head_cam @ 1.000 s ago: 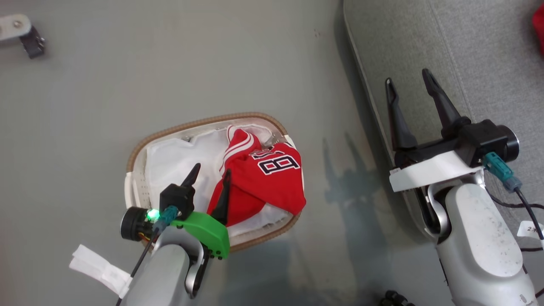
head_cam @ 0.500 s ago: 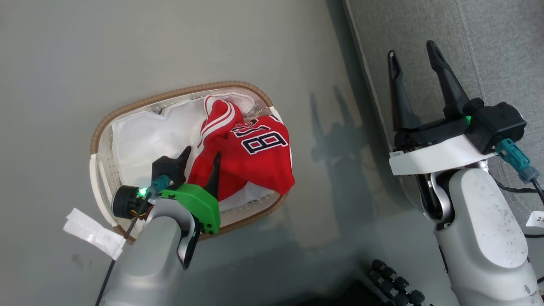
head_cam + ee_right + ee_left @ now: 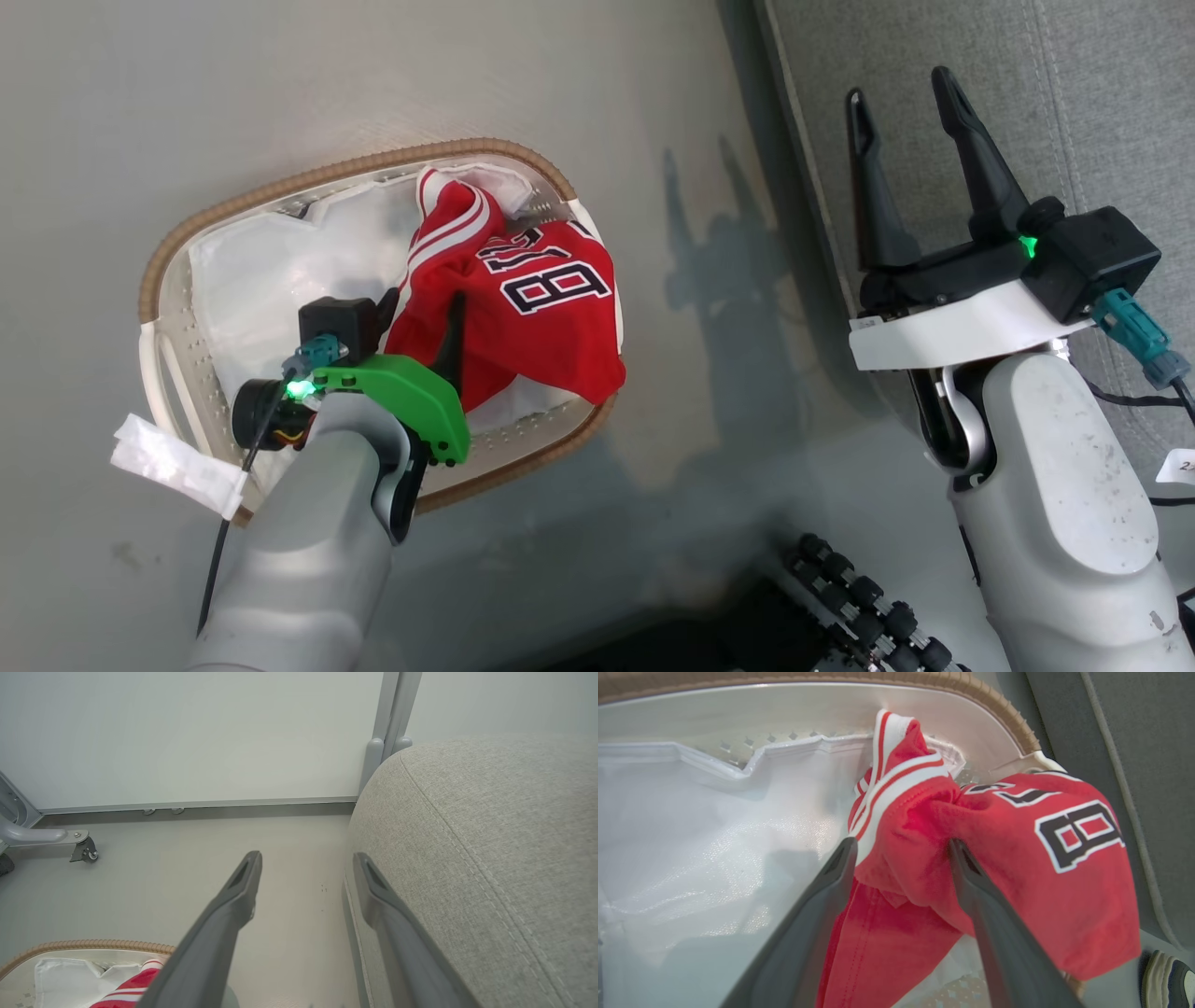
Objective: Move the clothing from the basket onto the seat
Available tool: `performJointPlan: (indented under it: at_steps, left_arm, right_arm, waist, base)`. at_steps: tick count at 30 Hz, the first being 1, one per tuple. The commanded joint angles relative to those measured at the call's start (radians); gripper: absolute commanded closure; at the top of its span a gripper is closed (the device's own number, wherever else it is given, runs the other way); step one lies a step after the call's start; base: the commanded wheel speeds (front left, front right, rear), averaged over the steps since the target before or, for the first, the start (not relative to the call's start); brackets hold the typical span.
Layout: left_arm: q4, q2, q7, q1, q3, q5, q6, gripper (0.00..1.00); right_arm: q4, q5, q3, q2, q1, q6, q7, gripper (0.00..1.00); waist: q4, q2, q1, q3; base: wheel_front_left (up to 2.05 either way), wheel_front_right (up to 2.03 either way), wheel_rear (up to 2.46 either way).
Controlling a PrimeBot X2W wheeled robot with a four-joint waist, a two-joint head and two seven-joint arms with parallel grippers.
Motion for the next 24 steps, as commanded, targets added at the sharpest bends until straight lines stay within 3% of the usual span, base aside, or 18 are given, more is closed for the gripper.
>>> performJointPlan:
  at_steps: [1, 24]
  left_arm:
    - [0.009, 0.007, 0.001, -0.022, -0.005, -0.018, -0.007, 0.0]
    - [0.064, 0.006, 0.001, -0.135, -0.228, -0.186, -0.016, 0.0]
  right_arm:
    - [0.001, 0.005, 0.001, -0.003, -0.014, -0.001, -0.002, 0.0]
    - [-0.068, -0.019, -0.014, -0.003, -0.011, -0.001, -0.002, 0.0]
  waist:
    - [-0.003, 0.0, -0.0001, 0.011]
    - [0.0, 0.0, -0.0001, 0.085]
  base:
    - [0.0, 0.0, 0.0]
    - [0.0, 0.0, 0.0]
